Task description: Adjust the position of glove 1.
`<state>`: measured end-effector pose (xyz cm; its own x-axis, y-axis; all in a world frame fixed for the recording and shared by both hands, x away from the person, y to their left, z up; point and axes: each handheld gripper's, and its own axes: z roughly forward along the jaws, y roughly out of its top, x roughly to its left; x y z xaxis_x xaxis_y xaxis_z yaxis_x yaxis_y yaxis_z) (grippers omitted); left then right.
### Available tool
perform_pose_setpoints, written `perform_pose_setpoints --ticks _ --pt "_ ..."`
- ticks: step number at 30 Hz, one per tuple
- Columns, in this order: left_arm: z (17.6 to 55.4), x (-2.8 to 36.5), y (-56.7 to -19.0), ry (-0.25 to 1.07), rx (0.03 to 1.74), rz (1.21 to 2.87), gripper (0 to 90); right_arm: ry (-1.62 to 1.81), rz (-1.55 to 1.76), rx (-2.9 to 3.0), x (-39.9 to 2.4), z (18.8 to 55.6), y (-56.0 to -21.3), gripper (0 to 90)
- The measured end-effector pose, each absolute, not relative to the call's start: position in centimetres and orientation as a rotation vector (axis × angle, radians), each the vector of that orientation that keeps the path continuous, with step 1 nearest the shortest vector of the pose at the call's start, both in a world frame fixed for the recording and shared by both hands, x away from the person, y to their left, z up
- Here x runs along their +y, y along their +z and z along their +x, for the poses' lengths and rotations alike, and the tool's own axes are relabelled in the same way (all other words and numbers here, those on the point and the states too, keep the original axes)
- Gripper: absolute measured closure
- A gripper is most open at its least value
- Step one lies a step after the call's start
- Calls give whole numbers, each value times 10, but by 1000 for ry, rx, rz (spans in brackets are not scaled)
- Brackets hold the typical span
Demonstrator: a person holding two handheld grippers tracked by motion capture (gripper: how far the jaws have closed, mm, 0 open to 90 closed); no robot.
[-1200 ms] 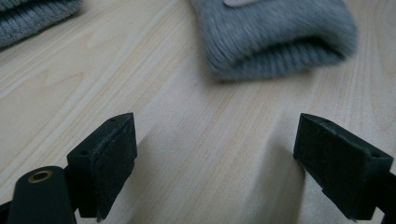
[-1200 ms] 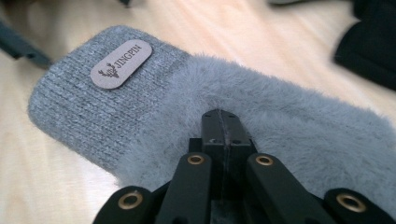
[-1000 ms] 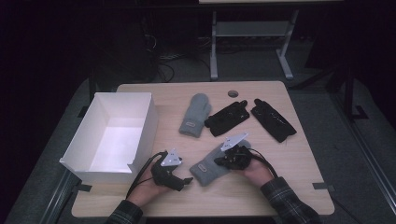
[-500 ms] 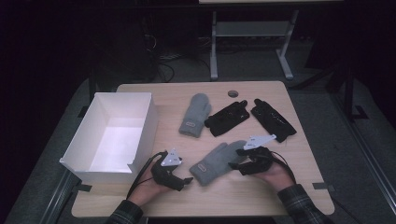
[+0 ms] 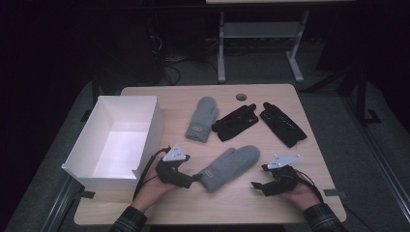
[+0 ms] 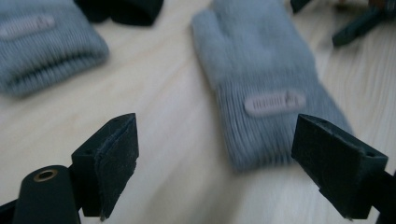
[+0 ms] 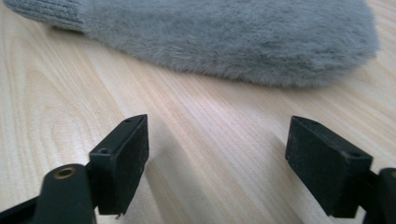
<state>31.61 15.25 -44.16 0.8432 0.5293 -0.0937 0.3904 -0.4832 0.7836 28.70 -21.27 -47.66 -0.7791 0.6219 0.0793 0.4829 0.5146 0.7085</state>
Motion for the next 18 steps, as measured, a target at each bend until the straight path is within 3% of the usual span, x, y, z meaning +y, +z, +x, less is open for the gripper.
perform_pose_setpoints --ticks 5,18 --pt "333 140 -436 182 657 2148 207 1115 890 2549 -211 284 -481 143" --pt "370 85 -443 113 610 2228 422 1111 899 2544 -211 285 -481 139"
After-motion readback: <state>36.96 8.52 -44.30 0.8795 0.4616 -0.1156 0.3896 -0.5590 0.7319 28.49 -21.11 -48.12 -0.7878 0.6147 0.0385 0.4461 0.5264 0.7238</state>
